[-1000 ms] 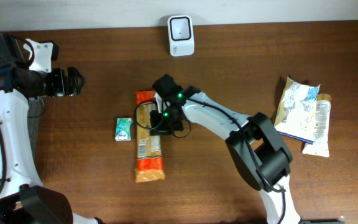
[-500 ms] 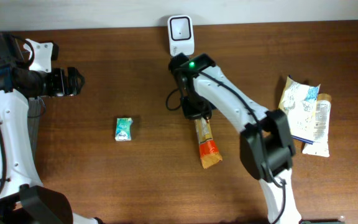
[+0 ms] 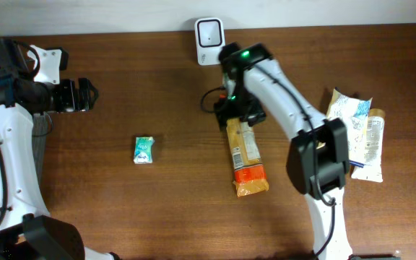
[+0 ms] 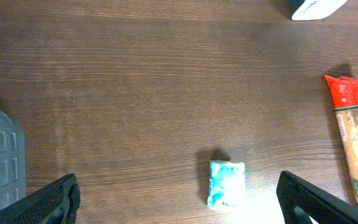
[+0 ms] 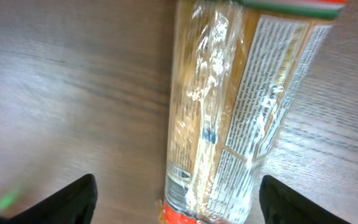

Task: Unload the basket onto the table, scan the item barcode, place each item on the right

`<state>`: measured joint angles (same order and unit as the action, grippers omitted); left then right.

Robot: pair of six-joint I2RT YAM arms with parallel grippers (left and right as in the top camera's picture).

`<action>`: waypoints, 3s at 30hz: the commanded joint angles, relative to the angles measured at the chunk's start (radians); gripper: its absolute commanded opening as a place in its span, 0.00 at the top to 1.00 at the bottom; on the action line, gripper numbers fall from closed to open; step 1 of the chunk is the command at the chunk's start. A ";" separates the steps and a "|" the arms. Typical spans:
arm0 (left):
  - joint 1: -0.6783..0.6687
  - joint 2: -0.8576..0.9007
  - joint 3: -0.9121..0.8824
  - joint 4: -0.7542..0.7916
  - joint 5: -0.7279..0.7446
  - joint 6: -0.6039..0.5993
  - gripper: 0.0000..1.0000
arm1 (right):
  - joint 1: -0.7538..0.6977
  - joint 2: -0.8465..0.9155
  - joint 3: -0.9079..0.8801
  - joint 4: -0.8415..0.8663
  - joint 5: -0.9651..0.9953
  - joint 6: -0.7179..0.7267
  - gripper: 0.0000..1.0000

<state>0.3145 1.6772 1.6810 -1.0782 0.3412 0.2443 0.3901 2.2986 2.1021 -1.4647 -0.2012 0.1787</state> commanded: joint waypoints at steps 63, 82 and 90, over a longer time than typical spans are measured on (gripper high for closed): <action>0.001 -0.004 0.006 -0.001 0.011 0.019 0.01 | 0.192 -0.059 -0.215 0.047 0.554 0.237 0.45; 0.001 -0.004 0.006 -0.001 0.011 0.019 0.01 | 0.333 -0.064 -0.411 0.202 0.740 0.020 0.10; 0.001 -0.004 0.006 -0.001 0.011 0.019 0.01 | 0.282 -0.065 -0.509 0.307 0.737 0.047 0.56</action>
<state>0.3149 1.6772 1.6810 -1.0779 0.3412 0.2443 0.6918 2.2360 1.6180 -1.1717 0.5278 0.1913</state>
